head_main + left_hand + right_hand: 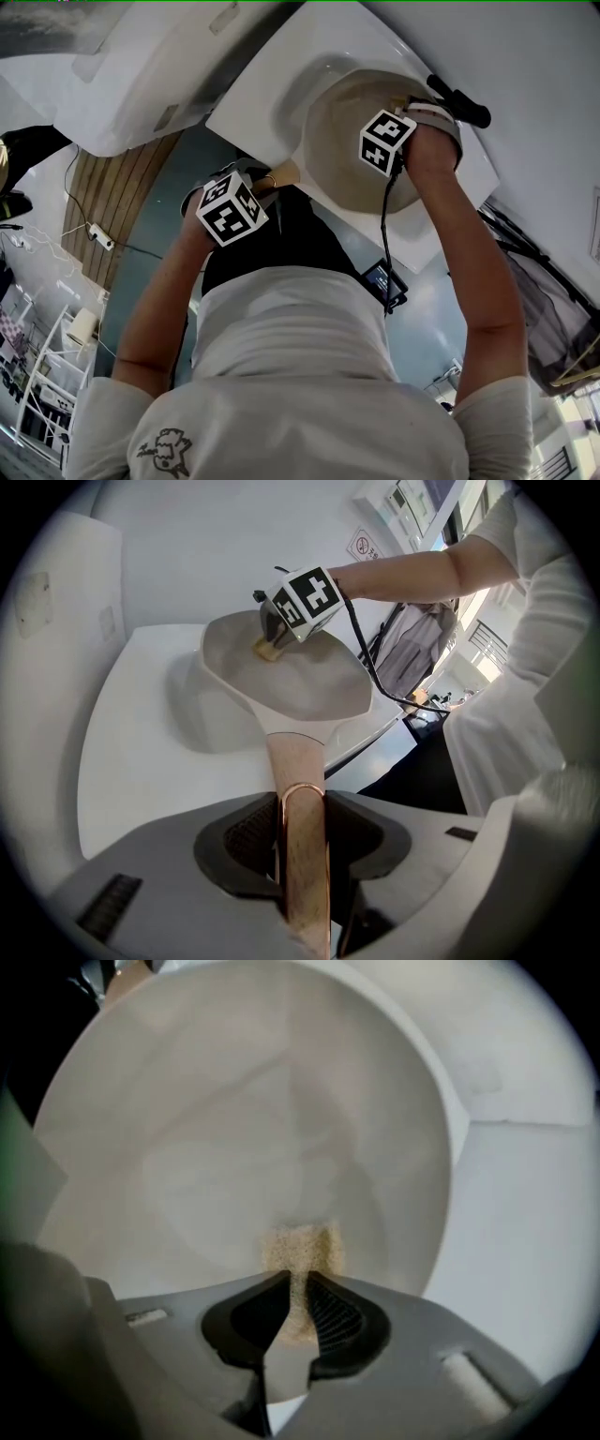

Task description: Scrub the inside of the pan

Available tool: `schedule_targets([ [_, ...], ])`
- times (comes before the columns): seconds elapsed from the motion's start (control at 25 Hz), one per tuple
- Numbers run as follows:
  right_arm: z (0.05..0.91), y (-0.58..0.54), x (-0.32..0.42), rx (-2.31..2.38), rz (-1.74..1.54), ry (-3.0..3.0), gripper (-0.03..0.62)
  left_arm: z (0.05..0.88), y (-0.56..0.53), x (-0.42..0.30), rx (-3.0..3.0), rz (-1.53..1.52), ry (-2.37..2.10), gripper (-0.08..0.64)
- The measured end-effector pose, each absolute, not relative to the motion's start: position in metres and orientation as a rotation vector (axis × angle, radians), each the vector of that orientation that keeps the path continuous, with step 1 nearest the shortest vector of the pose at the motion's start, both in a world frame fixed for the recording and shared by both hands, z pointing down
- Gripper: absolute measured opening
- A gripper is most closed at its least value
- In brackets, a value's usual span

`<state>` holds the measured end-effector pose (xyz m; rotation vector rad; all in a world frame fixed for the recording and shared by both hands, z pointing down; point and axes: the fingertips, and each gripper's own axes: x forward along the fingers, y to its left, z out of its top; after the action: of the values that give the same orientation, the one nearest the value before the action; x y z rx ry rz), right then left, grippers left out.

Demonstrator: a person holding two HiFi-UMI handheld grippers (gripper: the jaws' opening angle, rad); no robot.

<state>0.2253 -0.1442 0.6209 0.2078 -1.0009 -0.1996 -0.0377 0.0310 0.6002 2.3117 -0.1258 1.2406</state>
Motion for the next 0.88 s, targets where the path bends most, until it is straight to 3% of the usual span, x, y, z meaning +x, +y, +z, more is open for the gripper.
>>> schedule_targets([
  [0.44, 0.622, -0.175, 0.125, 0.349, -0.378, -1.401, 0.063, 0.601, 0.030, -0.036, 2.333, 1.252, -0.145, 0.156],
  [0.88, 0.648, -0.104, 0.057, 0.244, 0.070, -1.769, 0.064, 0.604, 0.030, -0.036, 2.327, 1.273, -0.160, 0.155],
])
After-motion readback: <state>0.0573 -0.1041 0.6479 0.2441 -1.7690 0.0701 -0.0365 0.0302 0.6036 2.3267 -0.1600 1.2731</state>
